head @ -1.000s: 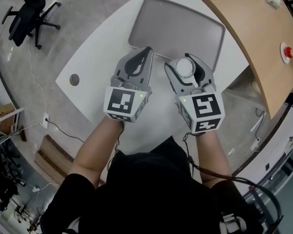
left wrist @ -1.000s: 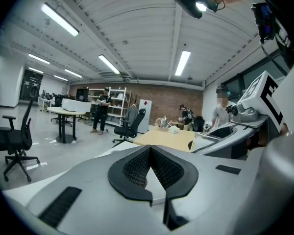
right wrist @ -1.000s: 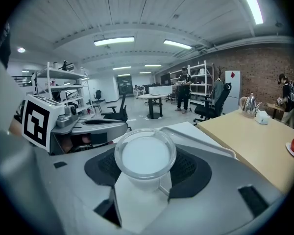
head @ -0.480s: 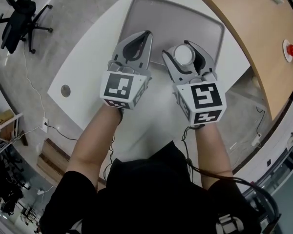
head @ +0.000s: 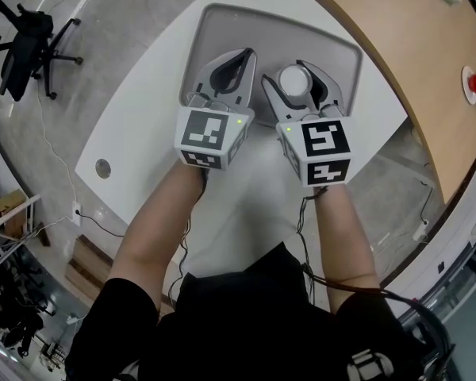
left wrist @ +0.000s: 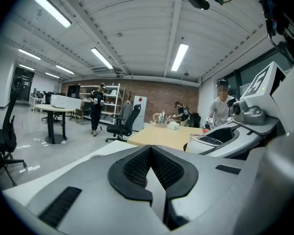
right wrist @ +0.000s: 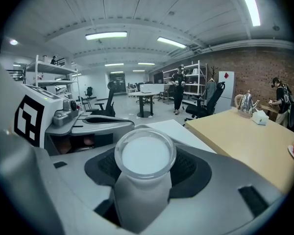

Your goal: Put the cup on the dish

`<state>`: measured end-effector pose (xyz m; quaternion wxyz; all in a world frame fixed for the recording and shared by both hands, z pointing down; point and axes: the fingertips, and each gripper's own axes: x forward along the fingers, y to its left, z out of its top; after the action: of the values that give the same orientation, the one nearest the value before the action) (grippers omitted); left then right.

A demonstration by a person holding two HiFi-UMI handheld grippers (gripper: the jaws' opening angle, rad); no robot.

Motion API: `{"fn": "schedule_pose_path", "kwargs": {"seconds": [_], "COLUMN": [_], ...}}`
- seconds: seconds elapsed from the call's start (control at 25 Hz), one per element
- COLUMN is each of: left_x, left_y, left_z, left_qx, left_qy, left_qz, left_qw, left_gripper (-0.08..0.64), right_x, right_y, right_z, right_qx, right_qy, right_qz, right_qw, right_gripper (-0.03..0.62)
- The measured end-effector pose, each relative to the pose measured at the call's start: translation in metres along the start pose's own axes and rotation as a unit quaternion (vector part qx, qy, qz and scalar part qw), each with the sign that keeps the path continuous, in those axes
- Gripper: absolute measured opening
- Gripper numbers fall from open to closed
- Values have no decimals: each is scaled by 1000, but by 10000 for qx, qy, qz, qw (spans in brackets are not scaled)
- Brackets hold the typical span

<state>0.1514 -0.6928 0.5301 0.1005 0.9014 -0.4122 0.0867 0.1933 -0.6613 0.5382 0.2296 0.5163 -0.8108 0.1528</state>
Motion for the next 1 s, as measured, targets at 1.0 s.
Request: {"fn": "schedule_pose_path", "kwargs": {"seconds": [1.0], "left_x": [60], "left_y": [10], "left_z": [-42], "left_qx": [-5], "left_qy": [337], "left_qz": [-69], "left_qw": [9994], "left_gripper": [6], "right_x": [60], "right_y": [-28], "right_z": [-44], "right_qx": [55], "right_qy": [282], "right_qz": [-279], "right_qw": [9992], "right_gripper": [249]}}
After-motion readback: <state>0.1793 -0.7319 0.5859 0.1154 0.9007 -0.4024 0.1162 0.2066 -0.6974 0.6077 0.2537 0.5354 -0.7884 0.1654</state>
